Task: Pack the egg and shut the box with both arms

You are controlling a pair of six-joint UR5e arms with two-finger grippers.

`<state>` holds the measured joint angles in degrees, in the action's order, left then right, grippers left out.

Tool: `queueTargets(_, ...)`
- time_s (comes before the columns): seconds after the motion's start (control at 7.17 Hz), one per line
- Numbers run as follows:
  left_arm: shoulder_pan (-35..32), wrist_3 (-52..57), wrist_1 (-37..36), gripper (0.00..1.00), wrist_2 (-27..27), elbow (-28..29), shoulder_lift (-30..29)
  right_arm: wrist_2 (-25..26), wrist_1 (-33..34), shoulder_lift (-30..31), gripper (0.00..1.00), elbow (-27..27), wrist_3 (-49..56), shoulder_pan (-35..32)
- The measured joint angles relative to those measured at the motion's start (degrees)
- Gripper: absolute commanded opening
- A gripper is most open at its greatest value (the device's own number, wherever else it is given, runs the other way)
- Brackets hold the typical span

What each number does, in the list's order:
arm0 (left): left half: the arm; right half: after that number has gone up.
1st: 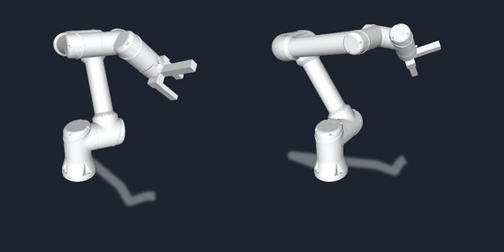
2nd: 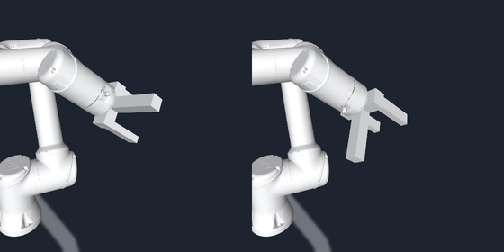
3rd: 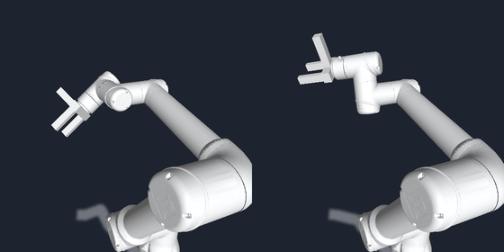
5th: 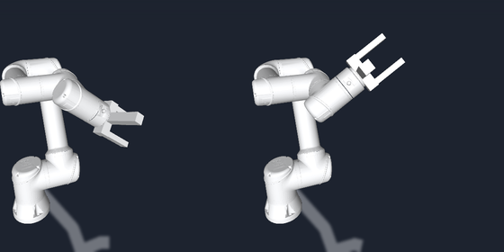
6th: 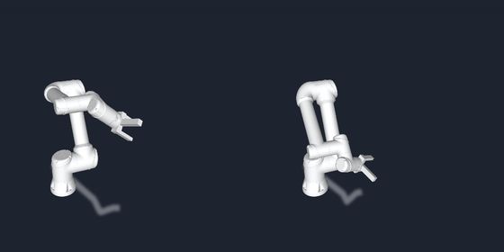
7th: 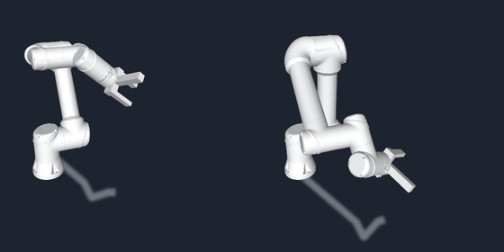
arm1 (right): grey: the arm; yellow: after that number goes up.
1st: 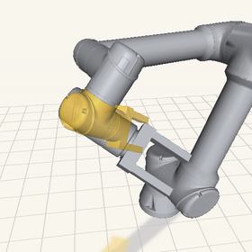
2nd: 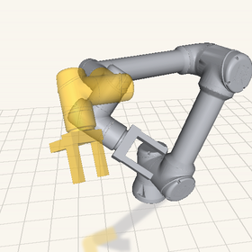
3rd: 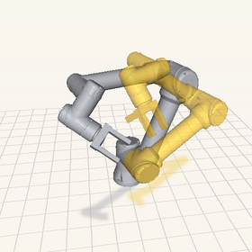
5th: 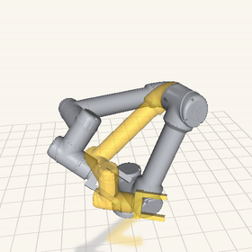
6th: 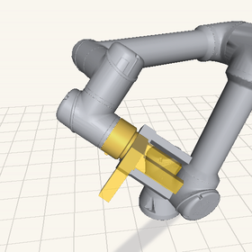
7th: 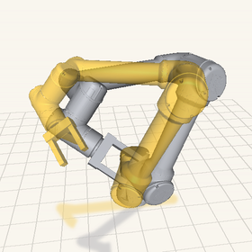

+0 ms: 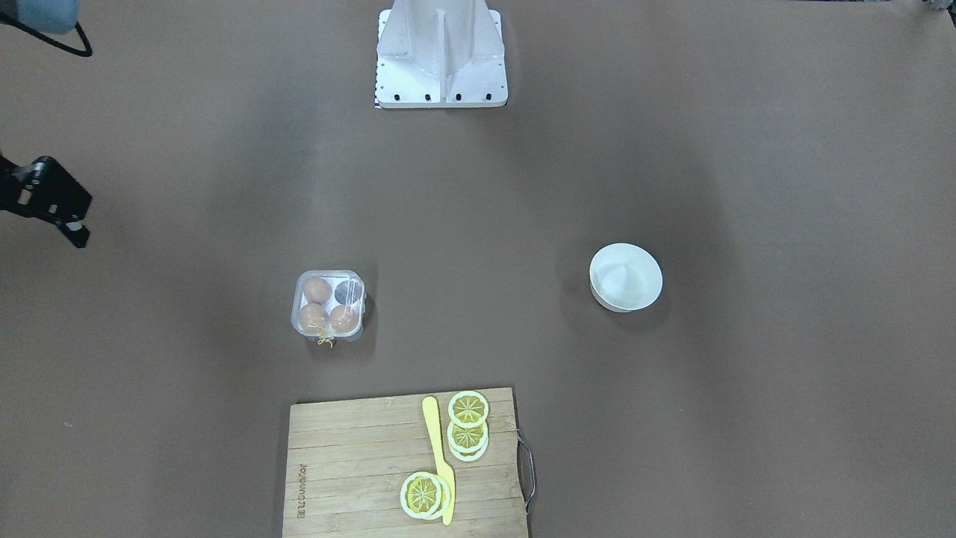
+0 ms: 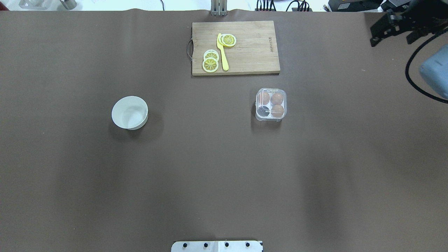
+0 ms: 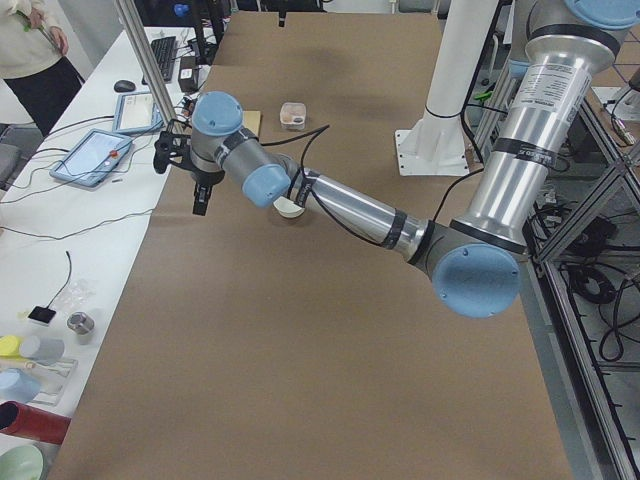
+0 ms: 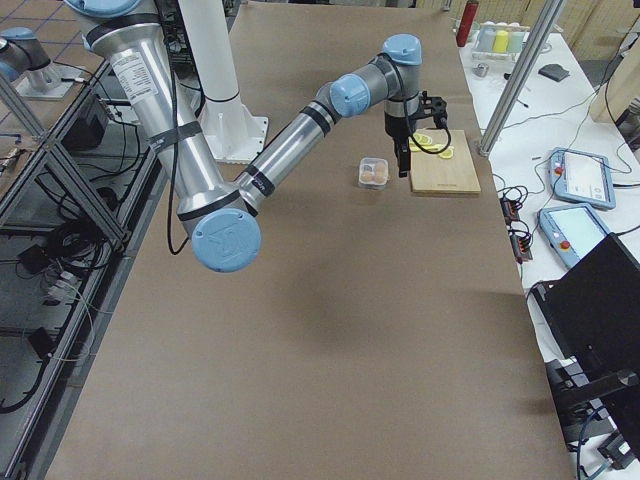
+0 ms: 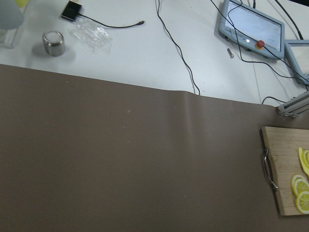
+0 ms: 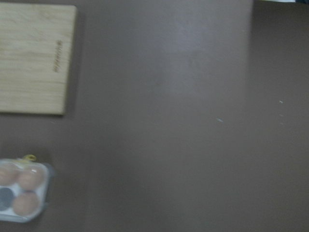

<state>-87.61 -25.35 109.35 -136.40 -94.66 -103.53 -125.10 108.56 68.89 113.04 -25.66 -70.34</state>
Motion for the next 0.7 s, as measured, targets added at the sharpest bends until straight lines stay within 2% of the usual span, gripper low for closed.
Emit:
queueTargets(0.14,-2.3,11.0,-2.9,0.97,1.9,0.7,3.5,-2.5,1.1,4.5,1.0,0.2,6.3,-3.4)
queueTargets(0.28,-4.3,17.2,-5.0,0.97,2.8,2.1,5.9,-6.0,1.3,9.2,1.0,0.3,11.3,-6.8)
queueTargets(0.7,-6.2,20.3,-5.8,0.98,3.1,4.4,13.4,-9.1,1.0,20.2,1.0,0.3,20.4,-12.5)
